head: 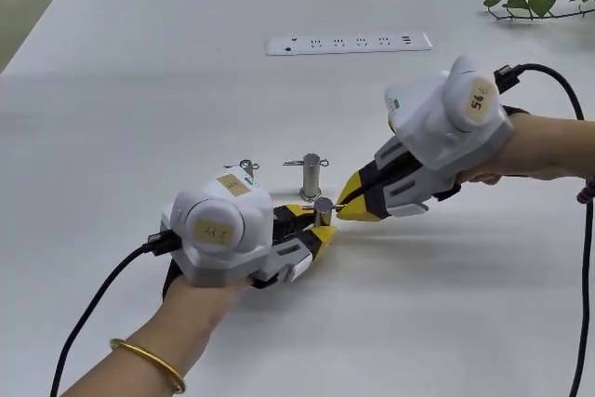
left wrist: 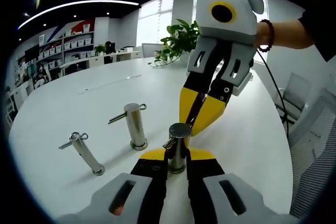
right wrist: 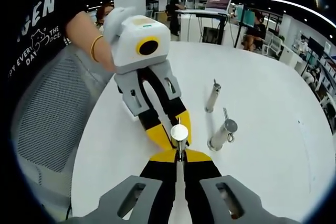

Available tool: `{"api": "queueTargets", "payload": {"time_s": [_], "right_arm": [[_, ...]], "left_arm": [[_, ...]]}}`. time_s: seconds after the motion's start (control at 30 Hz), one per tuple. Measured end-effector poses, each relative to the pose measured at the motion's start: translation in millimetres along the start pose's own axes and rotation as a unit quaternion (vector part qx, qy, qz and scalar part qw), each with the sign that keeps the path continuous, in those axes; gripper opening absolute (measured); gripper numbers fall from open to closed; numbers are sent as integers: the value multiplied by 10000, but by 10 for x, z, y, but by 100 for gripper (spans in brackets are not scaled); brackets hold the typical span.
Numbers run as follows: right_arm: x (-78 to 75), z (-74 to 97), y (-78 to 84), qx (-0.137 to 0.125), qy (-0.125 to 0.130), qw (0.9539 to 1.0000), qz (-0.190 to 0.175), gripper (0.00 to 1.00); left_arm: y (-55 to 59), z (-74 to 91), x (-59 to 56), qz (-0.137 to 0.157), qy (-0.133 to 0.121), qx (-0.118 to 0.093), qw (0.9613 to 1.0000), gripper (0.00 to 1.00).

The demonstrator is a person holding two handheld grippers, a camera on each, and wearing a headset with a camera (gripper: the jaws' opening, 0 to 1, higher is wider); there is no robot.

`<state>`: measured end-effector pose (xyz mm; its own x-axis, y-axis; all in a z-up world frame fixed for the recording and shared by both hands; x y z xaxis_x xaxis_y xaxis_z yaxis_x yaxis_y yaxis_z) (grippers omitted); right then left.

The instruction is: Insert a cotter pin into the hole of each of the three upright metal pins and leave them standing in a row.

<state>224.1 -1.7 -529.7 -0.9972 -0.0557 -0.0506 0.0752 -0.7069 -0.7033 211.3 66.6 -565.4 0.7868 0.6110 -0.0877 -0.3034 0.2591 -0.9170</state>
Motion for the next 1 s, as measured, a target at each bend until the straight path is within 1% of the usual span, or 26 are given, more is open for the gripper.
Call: {"api": "queueTargets", "payload": {"time_s": [0.03,0.1,0.23,0.47,0.7,0.83,1.0], "right_arm": [[-4,-4,0,7,33,10000,46,0],[5,-7,0,-9,42,10000,-26,0],[12,19,4,1,103,9999,-98,5],[21,132,-12,-69,224,9996,-185,4],[14,156,44,51,291,9994,-192,2],[0,160,46,104,368,9991,-168,0],[17,153,30,123,350,9992,-166,0]], "left_arm": [[0,0,-1,-2,1,2,10000,11],[-2,0,-3,-5,0,4,10000,11],[-4,-1,-4,-6,0,9,10000,11],[-3,-2,-10,15,-19,-4,10000,11],[-2,-7,-5,4,-23,5,10000,11],[-3,-8,-4,14,-16,6,10000,11],[-1,-8,-2,22,-9,-11,10000,11]]}}
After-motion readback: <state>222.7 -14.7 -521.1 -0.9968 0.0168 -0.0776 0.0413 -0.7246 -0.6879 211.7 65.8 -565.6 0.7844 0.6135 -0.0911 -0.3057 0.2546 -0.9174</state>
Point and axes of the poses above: the centre of the closed fingertips' face, and the gripper's own axes: z roughly backward along the fingers, x roughly to its left, y roughly out of its underside, the point moved 5 cm from there along z, roughly backward along the fingers, and after that the axes turned 3 degrees about -x, right-handed, at the moved point
